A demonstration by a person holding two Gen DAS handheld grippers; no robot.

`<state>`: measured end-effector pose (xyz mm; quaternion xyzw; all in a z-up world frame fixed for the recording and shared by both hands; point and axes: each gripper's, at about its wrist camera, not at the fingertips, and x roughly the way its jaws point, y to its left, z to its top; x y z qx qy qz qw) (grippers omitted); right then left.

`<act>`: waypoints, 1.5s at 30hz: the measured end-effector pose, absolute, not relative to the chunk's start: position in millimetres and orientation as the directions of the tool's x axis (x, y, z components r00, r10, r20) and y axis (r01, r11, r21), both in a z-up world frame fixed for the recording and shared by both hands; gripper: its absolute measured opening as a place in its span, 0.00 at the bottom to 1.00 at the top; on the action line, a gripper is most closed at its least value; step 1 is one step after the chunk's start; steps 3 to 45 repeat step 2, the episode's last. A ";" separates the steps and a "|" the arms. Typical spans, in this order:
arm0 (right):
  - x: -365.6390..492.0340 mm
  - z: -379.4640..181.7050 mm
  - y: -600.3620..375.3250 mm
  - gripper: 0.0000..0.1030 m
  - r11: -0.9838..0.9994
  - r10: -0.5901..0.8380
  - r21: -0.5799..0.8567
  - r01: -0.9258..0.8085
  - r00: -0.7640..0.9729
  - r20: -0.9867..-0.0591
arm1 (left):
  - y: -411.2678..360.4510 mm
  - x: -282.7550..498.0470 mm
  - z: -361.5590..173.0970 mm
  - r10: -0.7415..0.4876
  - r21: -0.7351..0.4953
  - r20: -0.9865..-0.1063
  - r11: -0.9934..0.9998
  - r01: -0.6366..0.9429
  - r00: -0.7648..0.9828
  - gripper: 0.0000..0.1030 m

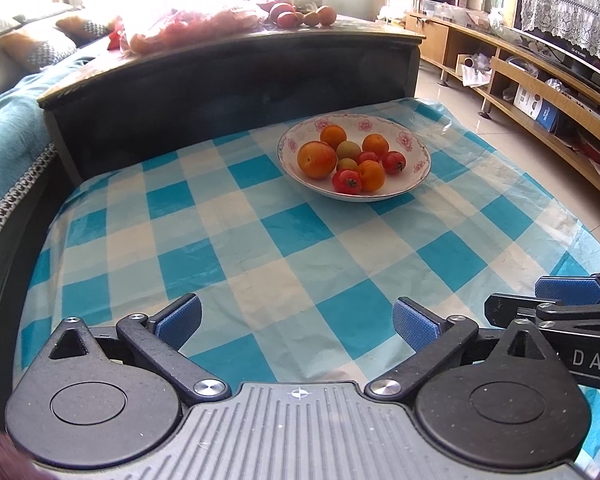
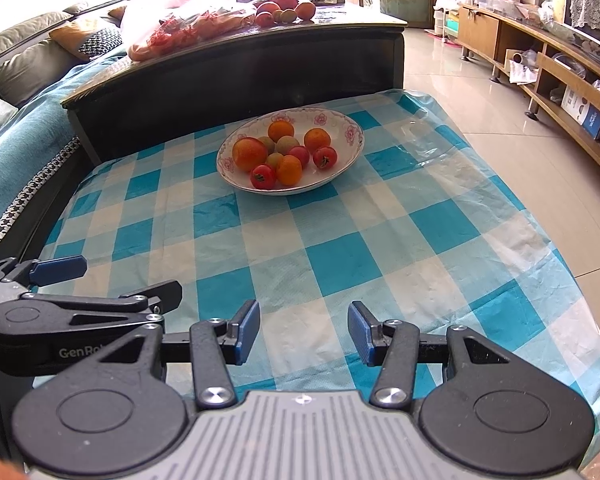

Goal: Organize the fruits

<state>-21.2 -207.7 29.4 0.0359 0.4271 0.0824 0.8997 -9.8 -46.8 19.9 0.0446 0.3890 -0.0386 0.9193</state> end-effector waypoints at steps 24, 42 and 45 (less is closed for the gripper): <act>-21.1 29.2 -207.7 0.50 0.984 0.178 0.134 -0.118 0.621 -0.763 | -47.9 -10.7 20.8 -0.030 0.067 -0.709 0.992 0.109 0.705 1.00; -21.1 29.2 -207.7 0.50 0.984 0.178 0.134 -0.118 0.621 -0.763 | -47.9 -10.7 20.8 -0.030 0.067 -0.709 0.992 0.109 0.705 1.00; -21.1 29.2 -207.7 0.50 0.984 0.178 0.134 -0.118 0.621 -0.763 | -47.9 -10.7 20.8 -0.030 0.067 -0.709 0.992 0.109 0.705 1.00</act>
